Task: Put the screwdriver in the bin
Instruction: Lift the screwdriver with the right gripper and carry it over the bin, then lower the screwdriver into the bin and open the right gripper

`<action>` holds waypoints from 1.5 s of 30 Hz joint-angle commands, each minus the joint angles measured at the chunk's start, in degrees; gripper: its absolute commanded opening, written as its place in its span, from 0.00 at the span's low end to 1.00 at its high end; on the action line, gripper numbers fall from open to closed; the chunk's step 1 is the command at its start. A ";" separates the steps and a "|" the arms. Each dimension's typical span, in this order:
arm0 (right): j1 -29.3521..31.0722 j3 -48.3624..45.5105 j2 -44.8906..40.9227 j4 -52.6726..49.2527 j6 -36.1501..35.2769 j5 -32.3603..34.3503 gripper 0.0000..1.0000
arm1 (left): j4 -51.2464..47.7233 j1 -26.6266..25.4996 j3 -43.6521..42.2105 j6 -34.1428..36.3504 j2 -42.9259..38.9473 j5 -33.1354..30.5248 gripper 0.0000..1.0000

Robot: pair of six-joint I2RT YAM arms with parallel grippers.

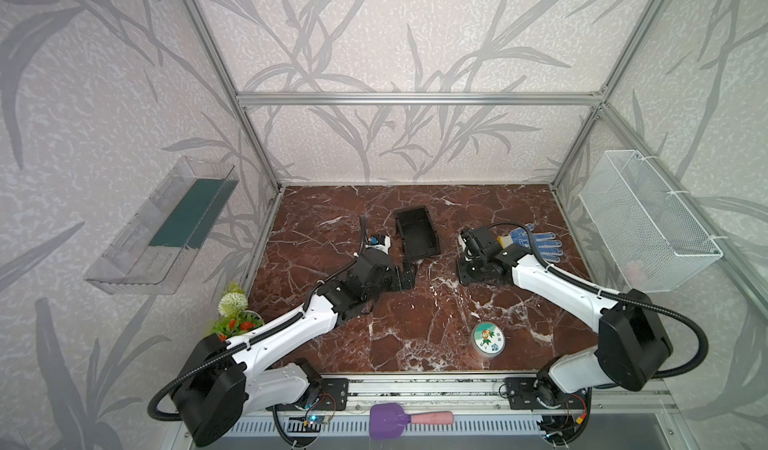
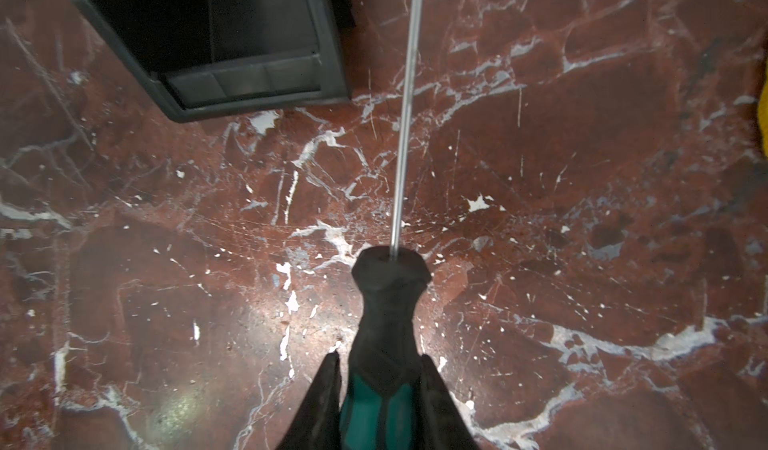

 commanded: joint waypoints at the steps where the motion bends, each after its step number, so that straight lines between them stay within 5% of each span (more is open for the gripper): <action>1: 0.26 2.74 -1.24 -0.68 0.98 -3.11 0.13 | -2.49 0.27 2.88 1.99 -1.61 -2.67 0.99; 9: 0.25 7.79 2.01 2.77 3.98 -9.57 0.13 | -4.29 5.18 4.41 2.65 -3.37 -0.94 0.99; 18: 0.29 12.75 11.01 12.78 13.70 -18.13 0.13 | 2.01 14.20 3.12 -4.79 -0.98 10.66 0.99; 29: 0.27 22.60 25.63 18.95 24.14 -20.32 0.13 | 7.54 15.15 0.55 -7.67 -0.13 10.58 0.99; 45: -1.60 30.49 36.07 18.91 26.36 -17.97 0.13 | 8.74 17.08 -1.99 -6.40 0.52 11.37 0.99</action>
